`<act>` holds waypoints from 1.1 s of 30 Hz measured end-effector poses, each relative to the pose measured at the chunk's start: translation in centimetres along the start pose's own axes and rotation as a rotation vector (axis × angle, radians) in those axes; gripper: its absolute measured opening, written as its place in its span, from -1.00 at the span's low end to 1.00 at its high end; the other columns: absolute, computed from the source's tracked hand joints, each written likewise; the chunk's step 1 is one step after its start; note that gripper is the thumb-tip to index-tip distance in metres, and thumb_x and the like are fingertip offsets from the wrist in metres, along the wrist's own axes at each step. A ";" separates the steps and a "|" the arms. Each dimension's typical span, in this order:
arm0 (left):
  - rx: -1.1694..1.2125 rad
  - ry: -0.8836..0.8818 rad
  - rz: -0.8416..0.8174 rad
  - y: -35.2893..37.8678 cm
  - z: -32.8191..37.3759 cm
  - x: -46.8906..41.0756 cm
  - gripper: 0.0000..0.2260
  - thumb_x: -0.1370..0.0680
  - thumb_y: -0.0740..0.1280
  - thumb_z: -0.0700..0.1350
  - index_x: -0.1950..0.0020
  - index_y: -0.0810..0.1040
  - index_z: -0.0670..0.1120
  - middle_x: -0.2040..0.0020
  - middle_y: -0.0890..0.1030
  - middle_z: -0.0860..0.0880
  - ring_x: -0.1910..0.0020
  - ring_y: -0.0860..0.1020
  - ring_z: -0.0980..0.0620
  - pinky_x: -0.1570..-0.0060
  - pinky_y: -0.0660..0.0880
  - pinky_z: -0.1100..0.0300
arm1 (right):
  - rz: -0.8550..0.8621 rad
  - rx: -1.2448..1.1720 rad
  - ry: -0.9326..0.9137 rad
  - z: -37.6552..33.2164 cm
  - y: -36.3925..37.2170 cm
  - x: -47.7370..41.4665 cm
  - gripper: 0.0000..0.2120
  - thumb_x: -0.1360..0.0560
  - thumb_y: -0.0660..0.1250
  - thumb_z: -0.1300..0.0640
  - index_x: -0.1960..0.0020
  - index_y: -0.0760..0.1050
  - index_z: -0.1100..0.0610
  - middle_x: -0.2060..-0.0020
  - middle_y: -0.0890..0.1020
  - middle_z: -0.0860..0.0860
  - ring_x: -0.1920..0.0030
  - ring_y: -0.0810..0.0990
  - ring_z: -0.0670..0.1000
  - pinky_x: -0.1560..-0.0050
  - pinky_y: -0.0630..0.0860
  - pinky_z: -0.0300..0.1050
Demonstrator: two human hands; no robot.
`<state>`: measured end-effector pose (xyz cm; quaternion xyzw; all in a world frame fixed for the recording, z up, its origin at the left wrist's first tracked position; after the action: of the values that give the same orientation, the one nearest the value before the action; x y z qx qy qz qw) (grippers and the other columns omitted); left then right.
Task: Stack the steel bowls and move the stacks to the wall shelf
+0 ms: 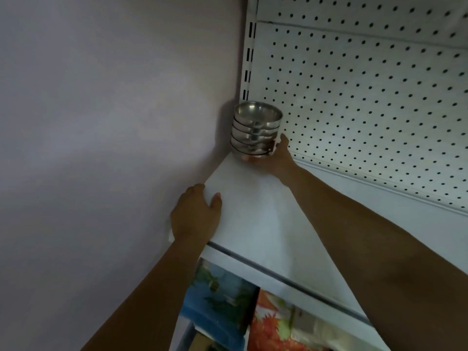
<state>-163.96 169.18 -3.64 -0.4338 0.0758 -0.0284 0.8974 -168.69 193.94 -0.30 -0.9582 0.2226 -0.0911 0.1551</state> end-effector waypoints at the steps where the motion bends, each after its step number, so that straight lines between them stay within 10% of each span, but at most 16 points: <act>1: -0.006 0.006 -0.004 0.1 0.0 0.0 -0.47 -0.65 0.22 0.20 -0.52 0.39 -0.07 -0.43 0.51 -0.08 -0.40 0.48 -0.10 -0.32 0.42 0.00 | 0.014 0.036 0.002 0.0 -0.2 1.1 0.39 -0.13 0.73 -0.18 -0.65 -0.12 0.03 -0.57 0.29 0.14 -0.49 0.37 0.16 -0.49 0.36 0.13; 7: -0.030 0.042 -0.008 0.0 0.4 0.1 -0.49 -0.60 0.29 0.18 -0.46 0.46 -0.09 -0.37 0.55 -0.12 -0.34 0.52 -0.15 -0.21 0.47 -0.02 | 0.120 0.342 -0.128 2.2 -2.4 9.8 -0.08 -0.53 0.48 -0.11 -0.67 0.02 0.08 -0.57 0.32 0.07 -0.54 0.29 0.09 -0.42 0.26 -0.13; 17: 0.087 0.387 -0.143 -1.5 -0.5 7.7 -0.47 -0.53 0.35 0.10 -0.39 0.54 -0.21 -0.48 0.47 -0.17 -0.52 0.35 -0.12 -0.53 0.24 -0.01 | 0.060 0.646 -0.222 6.9 -6.3 26.0 -0.27 -0.58 0.37 -0.18 -0.63 0.20 0.07 -0.63 0.20 0.01 -0.62 0.11 0.02 -0.53 0.13 -0.14; 21: 0.163 0.471 -0.101 -1.7 -0.3 16.8 -0.46 -0.54 0.31 0.15 -0.38 0.53 -0.18 -0.41 0.51 -0.05 -0.45 0.38 0.06 -0.47 0.29 0.11 | 0.116 0.489 -0.349 8.2 -7.4 32.4 -0.48 -0.59 0.42 -0.07 -0.48 0.45 0.07 -0.49 0.45 -0.03 -0.49 0.36 -0.04 -0.45 0.24 -0.26; 33: 0.187 -0.045 -0.022 2.3 -2.9 44.9 -0.58 -0.59 0.43 -0.04 -0.43 0.51 -0.08 -0.30 0.49 0.12 -0.24 0.35 0.33 -0.20 0.21 0.59 | -0.244 0.329 -0.368 20.1 -10.0 48.5 -0.65 -0.53 0.48 0.04 -0.29 0.61 0.08 -0.21 0.58 -0.17 -0.24 0.54 -0.15 -0.30 0.41 -0.36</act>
<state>-120.13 163.19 -12.22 -0.3496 0.0478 -0.0353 0.9350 -116.93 185.53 -10.63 -0.9402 0.0557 0.0318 0.3346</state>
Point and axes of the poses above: each hand's wrist, its own x-axis away from the middle knuckle, its own y-axis out of the palm, z = x × y, the point moved 4 cm from there along -x, towards the middle knuckle
